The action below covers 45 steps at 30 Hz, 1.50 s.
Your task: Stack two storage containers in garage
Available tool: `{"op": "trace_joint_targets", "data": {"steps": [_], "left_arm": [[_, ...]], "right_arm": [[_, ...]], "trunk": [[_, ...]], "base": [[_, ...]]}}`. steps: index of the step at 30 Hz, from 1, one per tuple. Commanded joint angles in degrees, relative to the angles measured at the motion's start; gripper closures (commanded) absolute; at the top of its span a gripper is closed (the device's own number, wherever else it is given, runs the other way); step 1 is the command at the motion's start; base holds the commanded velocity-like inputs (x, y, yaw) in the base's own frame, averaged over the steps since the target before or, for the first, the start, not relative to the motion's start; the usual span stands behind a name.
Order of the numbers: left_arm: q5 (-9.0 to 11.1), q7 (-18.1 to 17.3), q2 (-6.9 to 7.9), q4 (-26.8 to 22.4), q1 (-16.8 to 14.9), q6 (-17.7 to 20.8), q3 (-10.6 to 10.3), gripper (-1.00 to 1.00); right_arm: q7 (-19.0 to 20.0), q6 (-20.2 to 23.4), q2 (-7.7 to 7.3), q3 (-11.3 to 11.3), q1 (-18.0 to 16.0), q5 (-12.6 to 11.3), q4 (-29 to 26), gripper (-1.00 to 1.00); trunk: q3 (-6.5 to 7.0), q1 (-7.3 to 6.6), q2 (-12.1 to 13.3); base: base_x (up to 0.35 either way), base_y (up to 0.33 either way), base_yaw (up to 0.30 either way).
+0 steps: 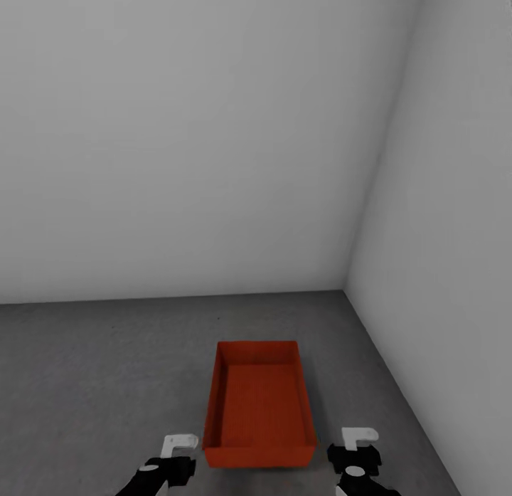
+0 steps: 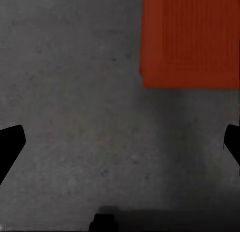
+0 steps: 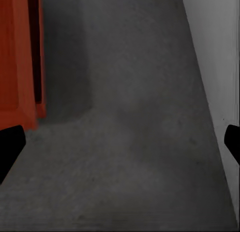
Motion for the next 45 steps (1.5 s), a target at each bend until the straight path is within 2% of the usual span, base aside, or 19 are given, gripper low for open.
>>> {"op": "trace_joint_targets", "data": {"steps": [1, 4, 8, 13, 18, 26, 36, 45], "left_arm": [[0.1, 0.2, 0.05, 1.3, 0.0, 0.2, -0.1, -1.00], [0.2, 0.2, 0.18, 6.7, 0.0, -3.7, -0.1, -1.00], [0.4, 0.2, 0.67, 13.3, 0.0, -8.5, -0.1, -1.00], [0.6, 0.1, 1.49, 17.9, 0.0, -9.4, 0.0, -1.00], [0.7, 0.1, 2.80, 18.9, 0.2, -9.5, 0.1, -1.00], [0.9, 0.1, 2.95, 19.0, 0.4, -9.5, 0.2, -1.00], [1.0, 0.1, 2.96, 19.0, 3.6, -9.3, 0.2, -1.00], [1.0, 0.1, 2.95, 19.0, 5.2, -9.0, 0.2, -1.00]], "right_arm": [[0.0, -0.4, 0.05, 0.4, 0.0, -0.6, 1.4, -1.00], [1.2, -1.3, 0.41, 0.4, 0.1, -0.6, 5.5, -1.00], [2.8, -2.1, 0.66, 0.4, 0.5, -0.6, 7.5, -1.00], [7.5, -2.2, 0.64, 0.4, 5.7, -0.6, 9.4, -1.00], [11.2, -1.9, 0.86, 0.4, 8.6, -0.6, 11.4, -1.00], [12.3, -1.6, 1.82, 0.4, 12.9, -0.4, 11.9, -1.00], [16.4, -1.4, 2.20, 0.4, 15.4, -0.4, 12.0, -1.00], [16.8, -1.7, 2.15, 0.4, 15.8, -0.6, 12.0, -1.00]], "trunk": [[0.00, 0.00, 0.0], [0.15, 0.00, 0.0], [0.31, 0.00, 0.0], [0.41, 0.00, 0.0], [0.43, 0.00, 0.0], [0.43, 0.00, 0.0], [0.43, 0.00, 0.0], [0.43, 0.00, 0.0]], "base": [[0.000, 0.000, 0.000], [0.000, 0.000, 0.000], [0.000, 0.000, 0.000], [0.000, 0.000, 0.000], [0.000, 0.000, 0.000], [0.000, 0.000, 0.000], [0.000, 0.000, 0.000], [0.000, 0.000, 0.000]]}}
